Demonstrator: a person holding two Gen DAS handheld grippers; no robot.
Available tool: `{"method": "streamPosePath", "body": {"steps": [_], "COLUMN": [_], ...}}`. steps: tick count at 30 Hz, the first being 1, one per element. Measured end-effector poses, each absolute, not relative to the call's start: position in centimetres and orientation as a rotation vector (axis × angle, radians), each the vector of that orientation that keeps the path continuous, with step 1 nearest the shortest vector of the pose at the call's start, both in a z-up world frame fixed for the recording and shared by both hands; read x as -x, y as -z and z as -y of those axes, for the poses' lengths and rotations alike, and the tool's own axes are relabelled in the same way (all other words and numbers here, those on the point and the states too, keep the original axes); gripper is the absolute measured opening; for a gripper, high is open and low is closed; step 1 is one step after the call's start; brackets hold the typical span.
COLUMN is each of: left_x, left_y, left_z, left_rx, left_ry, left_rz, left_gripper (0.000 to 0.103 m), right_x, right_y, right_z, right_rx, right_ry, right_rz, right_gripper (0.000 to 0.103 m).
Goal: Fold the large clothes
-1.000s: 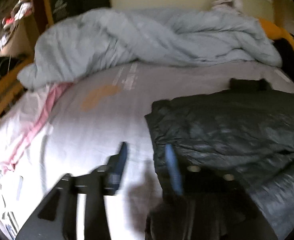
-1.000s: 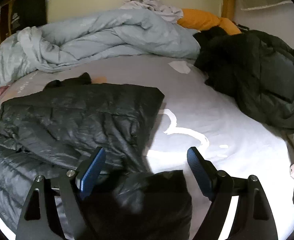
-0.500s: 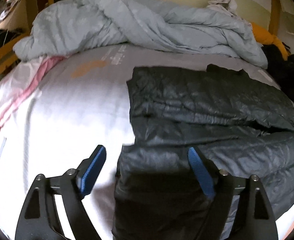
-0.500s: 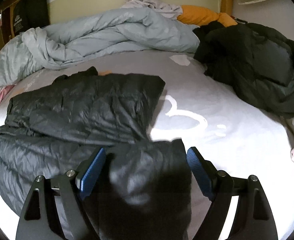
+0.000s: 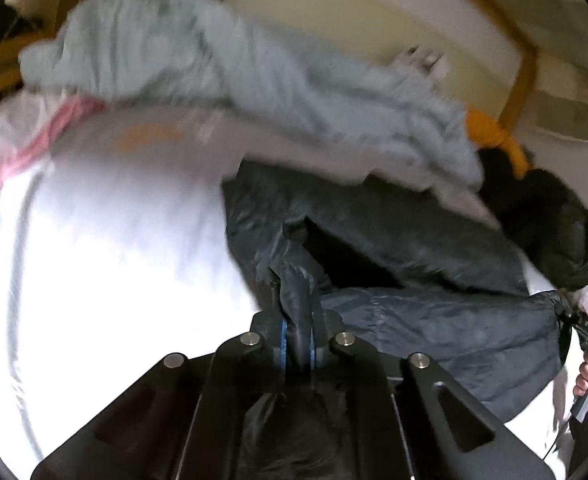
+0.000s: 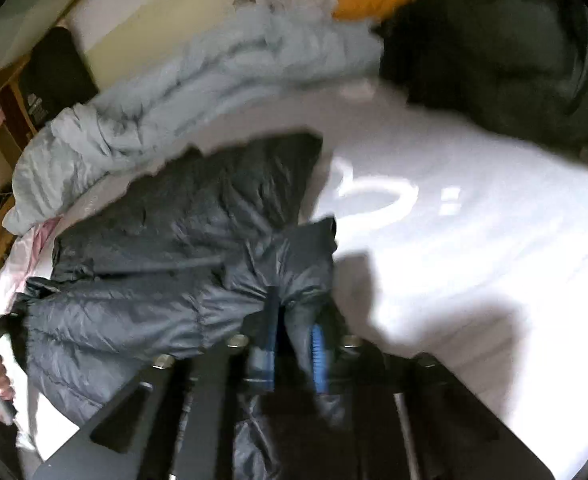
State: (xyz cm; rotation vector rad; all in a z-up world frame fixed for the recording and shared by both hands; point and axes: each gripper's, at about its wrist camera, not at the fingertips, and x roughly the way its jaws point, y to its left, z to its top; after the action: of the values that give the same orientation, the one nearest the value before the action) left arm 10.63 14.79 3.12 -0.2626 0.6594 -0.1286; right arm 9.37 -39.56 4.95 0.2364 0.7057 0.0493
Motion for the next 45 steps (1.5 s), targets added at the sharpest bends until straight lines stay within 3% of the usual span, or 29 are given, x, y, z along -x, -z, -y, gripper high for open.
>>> {"method": "streamPosePath", "body": {"steps": [4, 8, 11, 13, 15, 17, 19, 20, 21, 23, 29, 45], "left_x": [-9.4, -10.1, -11.6, -12.4, -12.7, -12.1, -11.1, -10.2, -9.5, -8.0, -4.2, -0.9], "left_y": [-5.0, -4.0, -1.8, -0.4, 0.3, -0.4, -1.6, -2.6, -3.4, -5.1, -6.5, -2.0], "left_z": [-14.2, -14.2, -13.8, -13.8, -14.1, -14.4, -14.3, -14.0, -13.6, -12.9, -9.8, -2.2], "left_rx": [0.232, 0.212, 0.116, 0.082, 0.103, 0.124, 0.114, 0.091, 0.072, 0.059, 0.040, -0.144], "left_ry": [0.119, 0.081, -0.024, -0.070, -0.062, -0.070, -0.064, -0.060, -0.052, -0.018, 0.095, 0.205], "left_rz": [-0.553, -0.596, -0.702, -0.731, -0.746, -0.711, -0.645, -0.601, -0.568, -0.512, -0.456, -0.547], "left_gripper": [0.006, 0.008, 0.028, 0.033, 0.033, 0.046, 0.059, 0.068, 0.072, 0.083, 0.101, 0.102], "right_x": [-7.2, -8.1, -10.0, -10.8, -11.1, -10.9, -9.9, -9.2, -8.5, -7.5, -3.3, 1.8], "right_y": [-7.5, -6.7, -4.3, -3.0, -2.4, -2.7, -3.7, -4.3, -5.0, -6.3, -7.9, -2.6], "right_z": [38.7, 38.3, 37.7, 37.1, 36.7, 36.5, 36.8, 36.8, 36.8, 36.5, 34.3, 26.7], "right_rx": [-0.170, -0.135, -0.078, -0.022, 0.008, 0.023, 0.028, 0.026, 0.020, 0.013, -0.009, 0.220], "right_ry": [-0.005, 0.030, 0.046, 0.078, 0.093, 0.116, 0.140, 0.147, 0.146, 0.130, 0.039, -0.029], "right_rz": [-0.565, -0.610, -0.744, -0.787, -0.801, -0.783, -0.736, -0.695, -0.650, -0.590, -0.493, -0.627], "right_gripper": [0.009, 0.009, 0.009, 0.010, 0.019, 0.030, 0.054, 0.072, 0.078, 0.078, 0.087, 0.092]}}
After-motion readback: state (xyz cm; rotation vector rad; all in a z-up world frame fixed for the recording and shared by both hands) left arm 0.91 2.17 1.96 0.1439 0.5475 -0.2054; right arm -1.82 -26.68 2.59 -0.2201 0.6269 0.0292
